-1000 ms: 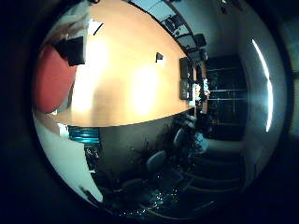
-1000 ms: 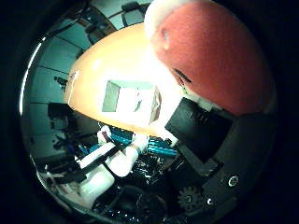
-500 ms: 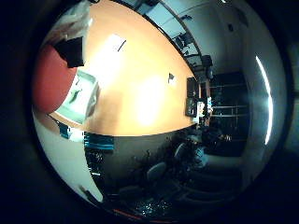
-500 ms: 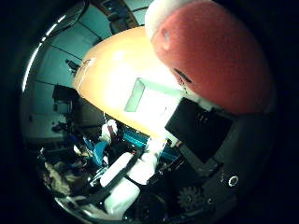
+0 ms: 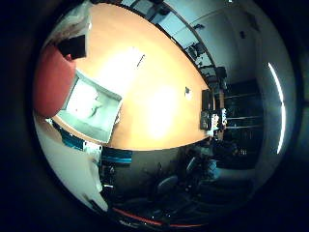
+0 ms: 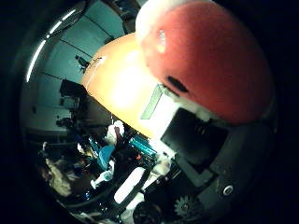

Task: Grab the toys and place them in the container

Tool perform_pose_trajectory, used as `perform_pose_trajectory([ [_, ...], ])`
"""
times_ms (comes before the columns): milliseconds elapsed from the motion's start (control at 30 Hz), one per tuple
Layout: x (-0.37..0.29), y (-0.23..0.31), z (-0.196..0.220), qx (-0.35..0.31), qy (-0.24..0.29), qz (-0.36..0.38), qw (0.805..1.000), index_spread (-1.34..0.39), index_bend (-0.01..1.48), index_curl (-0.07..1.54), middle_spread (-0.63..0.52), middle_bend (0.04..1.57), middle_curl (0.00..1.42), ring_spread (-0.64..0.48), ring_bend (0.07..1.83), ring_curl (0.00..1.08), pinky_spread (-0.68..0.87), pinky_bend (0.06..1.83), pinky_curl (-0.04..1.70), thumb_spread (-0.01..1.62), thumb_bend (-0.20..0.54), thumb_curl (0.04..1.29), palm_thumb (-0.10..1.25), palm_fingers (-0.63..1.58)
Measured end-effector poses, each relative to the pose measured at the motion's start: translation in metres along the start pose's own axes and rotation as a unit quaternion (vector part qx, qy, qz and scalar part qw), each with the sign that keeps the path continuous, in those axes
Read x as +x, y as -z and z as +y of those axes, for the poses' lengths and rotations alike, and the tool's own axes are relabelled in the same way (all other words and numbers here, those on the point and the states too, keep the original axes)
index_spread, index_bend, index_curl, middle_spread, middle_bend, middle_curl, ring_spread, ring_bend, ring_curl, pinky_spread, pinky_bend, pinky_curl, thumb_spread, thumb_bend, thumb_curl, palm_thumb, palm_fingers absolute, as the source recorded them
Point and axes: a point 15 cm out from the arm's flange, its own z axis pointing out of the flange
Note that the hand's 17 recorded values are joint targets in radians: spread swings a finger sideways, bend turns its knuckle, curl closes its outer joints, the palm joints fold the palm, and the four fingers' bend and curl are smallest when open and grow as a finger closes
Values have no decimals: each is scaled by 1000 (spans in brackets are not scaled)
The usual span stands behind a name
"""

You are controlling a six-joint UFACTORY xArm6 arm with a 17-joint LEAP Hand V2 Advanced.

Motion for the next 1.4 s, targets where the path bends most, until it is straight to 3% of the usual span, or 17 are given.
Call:
perform_pose_trajectory([
  [67,-1,-1,1,-3,5,0,1000,-435,456,637,-252,982,583,-283,1116,547,-417,977,761,1104,-42,436,579,594],
  [100,0,-2,2,-7,8,0,1000,-460,434,615,-257,913,558,-275,1054,526,-341,941,763,1093,-40,409,549,408],
  [200,0,-7,8,-27,20,-2,999,-484,352,522,-220,699,467,-192,912,438,-91,921,741,1053,-33,349,488,210],
  [333,2,-9,14,-37,26,-5,999,-478,303,455,-158,571,405,-62,793,363,166,869,689,1030,-31,309,441,181],
  [500,1,-10,16,-42,28,-7,999,-470,260,414,-135,489,367,1,731,311,329,775,617,1012,-28,287,423,222],
  [800,-6,-11,26,-60,28,-22,998,-470,196,384,-134,390,340,17,660,251,419,655,513,1018,-22,278,451,305],
  [1400,-49,3,36,-53,9,-68,996,-455,187,349,-123,328,341,11,601,192,418,549,372,1053,-20,280,540,393],
])
